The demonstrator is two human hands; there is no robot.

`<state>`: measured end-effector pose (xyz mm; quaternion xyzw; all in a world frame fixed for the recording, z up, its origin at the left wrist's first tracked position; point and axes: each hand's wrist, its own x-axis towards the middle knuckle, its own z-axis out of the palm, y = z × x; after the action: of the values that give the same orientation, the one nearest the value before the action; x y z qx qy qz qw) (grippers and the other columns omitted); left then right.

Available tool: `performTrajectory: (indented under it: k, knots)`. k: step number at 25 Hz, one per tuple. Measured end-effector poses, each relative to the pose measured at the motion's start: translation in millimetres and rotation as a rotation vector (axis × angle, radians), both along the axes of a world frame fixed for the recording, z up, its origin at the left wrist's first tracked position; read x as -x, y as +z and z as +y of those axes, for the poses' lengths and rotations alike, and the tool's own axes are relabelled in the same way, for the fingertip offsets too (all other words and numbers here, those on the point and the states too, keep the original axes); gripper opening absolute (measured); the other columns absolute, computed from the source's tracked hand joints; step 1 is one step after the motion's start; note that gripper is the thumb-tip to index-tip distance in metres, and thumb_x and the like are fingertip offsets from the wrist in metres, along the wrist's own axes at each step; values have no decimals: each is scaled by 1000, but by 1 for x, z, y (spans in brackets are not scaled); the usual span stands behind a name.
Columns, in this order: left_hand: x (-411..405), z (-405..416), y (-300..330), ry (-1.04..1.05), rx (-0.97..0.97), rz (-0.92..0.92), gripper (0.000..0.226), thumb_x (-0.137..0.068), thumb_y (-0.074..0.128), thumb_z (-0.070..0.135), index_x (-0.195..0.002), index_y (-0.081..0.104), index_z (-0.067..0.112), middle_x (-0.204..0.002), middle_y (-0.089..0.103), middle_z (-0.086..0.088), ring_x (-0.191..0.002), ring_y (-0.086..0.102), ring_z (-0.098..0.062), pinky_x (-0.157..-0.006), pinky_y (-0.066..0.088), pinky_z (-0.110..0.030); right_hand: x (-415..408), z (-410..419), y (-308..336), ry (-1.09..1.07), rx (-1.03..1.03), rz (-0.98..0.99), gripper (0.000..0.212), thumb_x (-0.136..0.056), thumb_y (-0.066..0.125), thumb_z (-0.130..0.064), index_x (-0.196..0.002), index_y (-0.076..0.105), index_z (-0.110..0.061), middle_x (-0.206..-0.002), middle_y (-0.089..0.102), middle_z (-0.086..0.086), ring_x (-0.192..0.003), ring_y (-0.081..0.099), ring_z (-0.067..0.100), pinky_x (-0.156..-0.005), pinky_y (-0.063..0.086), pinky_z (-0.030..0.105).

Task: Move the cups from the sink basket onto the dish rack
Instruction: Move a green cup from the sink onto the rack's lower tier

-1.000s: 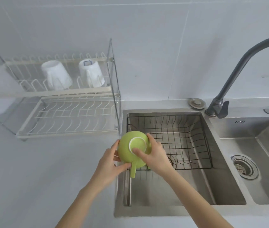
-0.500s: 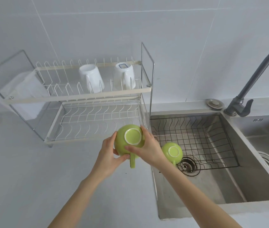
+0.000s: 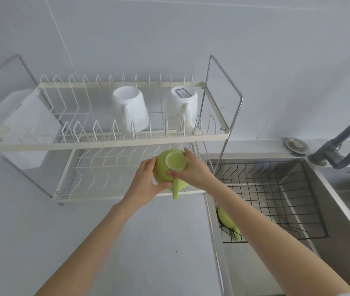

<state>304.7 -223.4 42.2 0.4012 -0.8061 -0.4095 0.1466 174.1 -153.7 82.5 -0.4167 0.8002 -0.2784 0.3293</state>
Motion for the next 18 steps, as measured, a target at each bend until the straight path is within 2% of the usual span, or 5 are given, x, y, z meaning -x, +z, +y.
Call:
performTrajectory:
  k: [6,9,12,18]
  knots:
    - [18,-18,-26,41,-61,-53,82,-76,71,24,-141,25,8,-143,33,-12,-131,34,-25,-109,29,-32,16,-29,-22,8,-56,25,81,-78,69,-33,-143,24,-15,-137,47,11,-128,43,30,-100,39,36]
    - [20,-22,-34,29,-82,-94,80,-76,70,31,-140,28,10,-141,40,-12,-130,37,-29,-110,33,-39,19,-29,-31,1,-70,9,84,-80,67,-35,-146,17,-18,-144,41,10,-134,36,29,-107,33,37]
    - [21,-23,-40,43,-48,-107,72,-73,71,34,-133,37,14,-131,52,-12,-122,46,-30,-102,42,-46,19,-25,-36,-19,-48,-17,83,-82,65,-34,-147,16,-21,-146,38,10,-136,34,27,-109,31,35]
    - [20,-19,-36,11,-23,-168,77,-73,68,40,-135,33,12,-134,49,-12,-123,45,-31,-103,41,-48,16,-19,-41,-21,-32,-10,83,-83,63,-36,-148,12,-23,-152,27,8,-139,29,26,-110,28,34]
